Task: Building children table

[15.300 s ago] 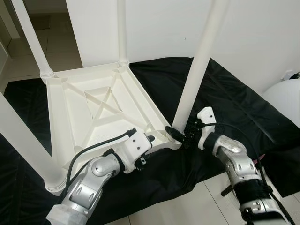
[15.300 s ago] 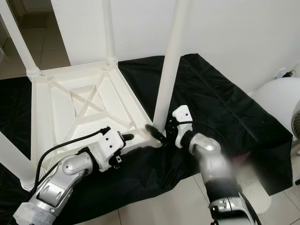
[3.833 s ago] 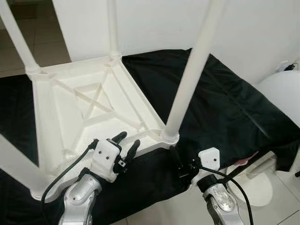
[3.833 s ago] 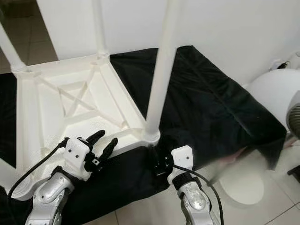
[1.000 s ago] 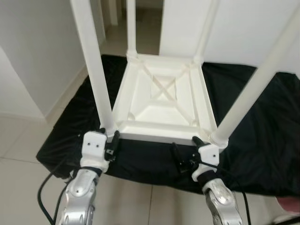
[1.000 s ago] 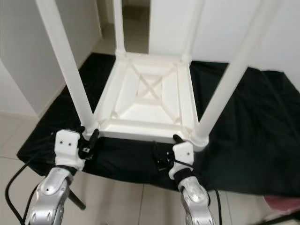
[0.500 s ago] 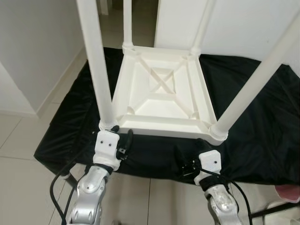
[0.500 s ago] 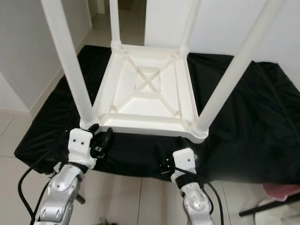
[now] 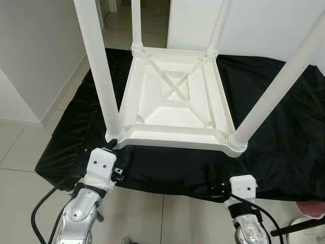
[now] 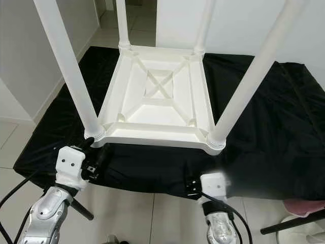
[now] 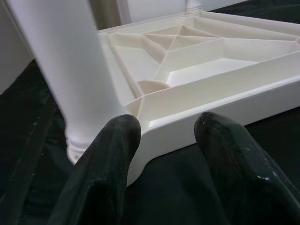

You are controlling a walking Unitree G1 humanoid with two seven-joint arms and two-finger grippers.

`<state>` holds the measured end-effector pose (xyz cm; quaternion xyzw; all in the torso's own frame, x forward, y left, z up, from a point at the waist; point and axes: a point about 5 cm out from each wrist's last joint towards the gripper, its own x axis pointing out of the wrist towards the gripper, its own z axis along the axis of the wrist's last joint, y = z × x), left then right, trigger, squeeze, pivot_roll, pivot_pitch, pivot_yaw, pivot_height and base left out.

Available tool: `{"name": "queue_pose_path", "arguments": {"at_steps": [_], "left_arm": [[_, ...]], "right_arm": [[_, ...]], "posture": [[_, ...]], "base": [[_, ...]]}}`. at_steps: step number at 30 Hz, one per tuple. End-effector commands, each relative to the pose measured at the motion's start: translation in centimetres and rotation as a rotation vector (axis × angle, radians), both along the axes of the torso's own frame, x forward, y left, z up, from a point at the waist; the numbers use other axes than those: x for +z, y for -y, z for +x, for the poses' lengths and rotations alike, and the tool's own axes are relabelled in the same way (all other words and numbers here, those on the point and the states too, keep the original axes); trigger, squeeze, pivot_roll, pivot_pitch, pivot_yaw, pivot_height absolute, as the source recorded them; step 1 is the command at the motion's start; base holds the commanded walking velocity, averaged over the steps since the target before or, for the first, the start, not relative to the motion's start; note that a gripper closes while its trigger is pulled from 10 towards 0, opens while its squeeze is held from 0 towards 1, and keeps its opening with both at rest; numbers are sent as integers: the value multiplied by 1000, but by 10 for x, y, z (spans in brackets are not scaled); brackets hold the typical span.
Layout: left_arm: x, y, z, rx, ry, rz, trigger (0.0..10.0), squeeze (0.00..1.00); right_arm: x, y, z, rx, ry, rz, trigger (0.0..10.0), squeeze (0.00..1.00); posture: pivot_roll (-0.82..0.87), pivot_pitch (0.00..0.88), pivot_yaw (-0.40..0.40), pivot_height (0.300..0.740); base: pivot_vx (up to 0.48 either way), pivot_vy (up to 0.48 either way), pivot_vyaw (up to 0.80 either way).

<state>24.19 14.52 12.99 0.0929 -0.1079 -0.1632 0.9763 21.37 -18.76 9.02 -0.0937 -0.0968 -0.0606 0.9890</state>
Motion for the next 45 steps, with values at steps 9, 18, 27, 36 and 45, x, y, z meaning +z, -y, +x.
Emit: {"name": "queue_pose_path", "arguments": {"at_steps": [9, 18, 27, 36, 45], "left_arm": [[7, 12, 11, -13, 10, -40, 10000, 0], [14, 25, 11, -134, 15, -26, 10000, 0], [4, 52, -5, -418, -69, 102, 10000, 0], [-8, 52, -12, -523, -134, 177, 10000, 0], [2, 61, -4, -576, -109, 172, 10000, 0]], "right_arm": [[17, -2, 18, -67, 45, 116, 10000, 0], [41, -6, 31, -22, 113, 94, 10000, 0], [67, -2, 45, -43, 199, 74, 10000, 0], [64, 3, 42, -94, 186, 60, 10000, 0], [84, 9, 61, -77, 213, 62, 10000, 0]], "posture": [[-47, 98, 14, 740], [-45, 84, 1, 740], [-37, 64, -11, 740], [-37, 52, -18, 740], [-39, 59, -13, 740]], "base": [[0, 0, 0], [0, 0, 0], [0, 0, 0], [0, 0, 0], [0, 0, 0]]}}
